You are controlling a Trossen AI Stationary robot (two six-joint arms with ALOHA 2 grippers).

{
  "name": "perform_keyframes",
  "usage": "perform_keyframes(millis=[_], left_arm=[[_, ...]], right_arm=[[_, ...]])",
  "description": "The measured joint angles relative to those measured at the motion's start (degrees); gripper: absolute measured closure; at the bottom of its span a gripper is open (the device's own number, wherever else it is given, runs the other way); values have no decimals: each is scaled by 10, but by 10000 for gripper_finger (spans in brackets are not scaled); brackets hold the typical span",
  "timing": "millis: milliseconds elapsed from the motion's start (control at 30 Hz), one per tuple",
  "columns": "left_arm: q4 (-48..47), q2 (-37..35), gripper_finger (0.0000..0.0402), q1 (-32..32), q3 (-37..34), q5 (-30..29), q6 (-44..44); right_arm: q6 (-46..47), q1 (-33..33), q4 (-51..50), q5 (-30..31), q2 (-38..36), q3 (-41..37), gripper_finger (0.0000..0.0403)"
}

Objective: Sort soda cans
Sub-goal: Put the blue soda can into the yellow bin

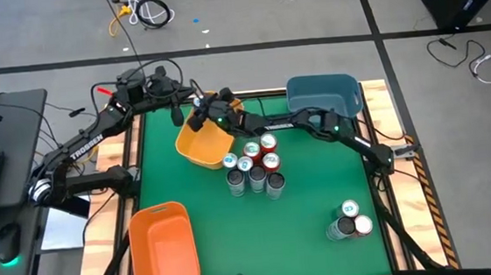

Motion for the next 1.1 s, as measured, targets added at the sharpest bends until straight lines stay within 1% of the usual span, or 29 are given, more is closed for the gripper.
perform_keyframes(millis=[133,300,400,600,667,800,867,1100], left_arm=[[-12,0,397,0,0,4,0],[-14,0,397,0,0,11,0],[-18,-1,397,0,0,12,0],[-19,-1,397,0,0,11,-1],[-19,-1,397,0,0,11,-1],[-20,-1,397,0,0,11,-2],[-20,-1,397,0,0,11,-2],[-26,-1,397,0,0,11,-2]], right_arm=[[36,-11,-18,0,0,-2,181],[49,-15,-8,-2,0,-20,181],[73,-16,-3,-15,0,-32,181],[77,-18,-3,-15,0,-56,181],[88,-19,-3,-13,0,-59,174],[92,-20,-3,-13,0,-63,142],[90,-19,-3,-13,0,-64,133],[83,-19,-3,-15,0,-64,131]])
